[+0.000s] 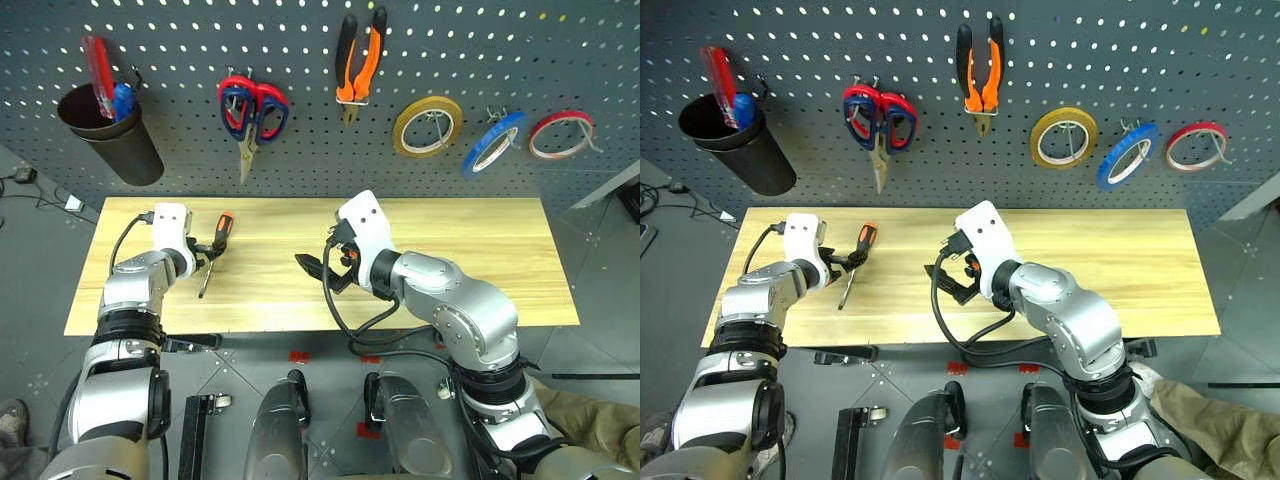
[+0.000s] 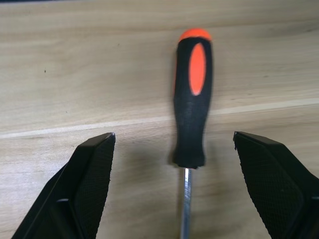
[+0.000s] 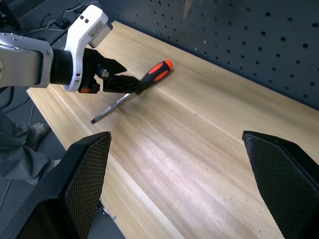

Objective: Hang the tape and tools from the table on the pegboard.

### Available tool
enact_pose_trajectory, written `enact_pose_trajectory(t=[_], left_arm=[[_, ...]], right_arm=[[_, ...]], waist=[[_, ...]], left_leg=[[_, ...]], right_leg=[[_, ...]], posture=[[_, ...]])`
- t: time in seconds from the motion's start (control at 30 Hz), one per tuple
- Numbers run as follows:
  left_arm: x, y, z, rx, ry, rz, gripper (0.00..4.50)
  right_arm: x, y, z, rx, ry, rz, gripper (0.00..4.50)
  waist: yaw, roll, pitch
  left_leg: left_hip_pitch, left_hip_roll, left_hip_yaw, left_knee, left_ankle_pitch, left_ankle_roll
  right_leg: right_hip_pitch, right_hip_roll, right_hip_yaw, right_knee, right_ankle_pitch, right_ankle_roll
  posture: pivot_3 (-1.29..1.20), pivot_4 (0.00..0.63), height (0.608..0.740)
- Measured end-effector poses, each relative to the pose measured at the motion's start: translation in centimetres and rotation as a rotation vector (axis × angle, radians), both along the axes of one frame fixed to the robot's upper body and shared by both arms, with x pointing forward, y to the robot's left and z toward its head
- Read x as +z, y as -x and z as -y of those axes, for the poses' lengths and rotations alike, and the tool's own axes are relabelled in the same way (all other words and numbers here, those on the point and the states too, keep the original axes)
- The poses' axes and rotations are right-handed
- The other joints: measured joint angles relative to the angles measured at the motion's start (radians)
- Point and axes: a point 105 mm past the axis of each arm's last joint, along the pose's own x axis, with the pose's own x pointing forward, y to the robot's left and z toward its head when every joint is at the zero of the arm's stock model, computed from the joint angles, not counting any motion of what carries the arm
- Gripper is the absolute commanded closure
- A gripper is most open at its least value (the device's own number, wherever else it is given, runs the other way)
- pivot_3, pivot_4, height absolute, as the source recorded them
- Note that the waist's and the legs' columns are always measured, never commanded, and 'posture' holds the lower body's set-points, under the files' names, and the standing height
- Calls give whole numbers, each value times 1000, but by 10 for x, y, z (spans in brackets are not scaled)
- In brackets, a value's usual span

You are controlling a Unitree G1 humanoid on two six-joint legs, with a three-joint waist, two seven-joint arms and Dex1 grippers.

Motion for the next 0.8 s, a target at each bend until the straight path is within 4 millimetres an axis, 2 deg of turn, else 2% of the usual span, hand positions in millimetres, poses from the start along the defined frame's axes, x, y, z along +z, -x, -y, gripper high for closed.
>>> enact_pose_trajectory(t=[0.13,0.23,0.4,0.57,0.73,0.8], left_arm=[[-3,-3,-1,8,6,-9,502],[-3,-5,0,-1,-11,-11,1072],[-3,-7,3,-39,-27,-16,2471],[-2,-7,4,-79,-74,2,3884],[-7,9,2,-167,-160,65,3969],[-13,26,4,-218,-202,86,3969]], right_arm=[[0,1,0,2,1,-8,0],[1,2,-1,4,1,-13,0],[5,0,1,-6,2,2,0],[4,-2,4,-14,16,6,0],[0,-3,13,-25,34,25,0],[0,-2,17,-17,38,54,0]], waist=[[-1,0,8],[-1,0,9],[-2,0,9],[-4,-1,9],[-17,-1,9],[-27,-1,8]], left_leg=[[0,0,1,-1,0,0],[0,0,2,0,0,0],[0,0,2,-1,0,0],[0,0,3,-1,0,0],[-1,1,3,-2,0,-1],[-1,0,3,-3,0,-1]], right_leg=[[-1,0,0,0,0,0],[-2,0,1,0,0,0],[-2,0,1,0,0,0],[-2,-1,1,0,0,0],[-3,-1,1,-1,0,0],[-3,-2,1,-1,0,0]], posture=[[-175,442,740],[-178,436,740],[-187,425,740],[-200,387,740],[-191,367,740],[-186,354,740]])
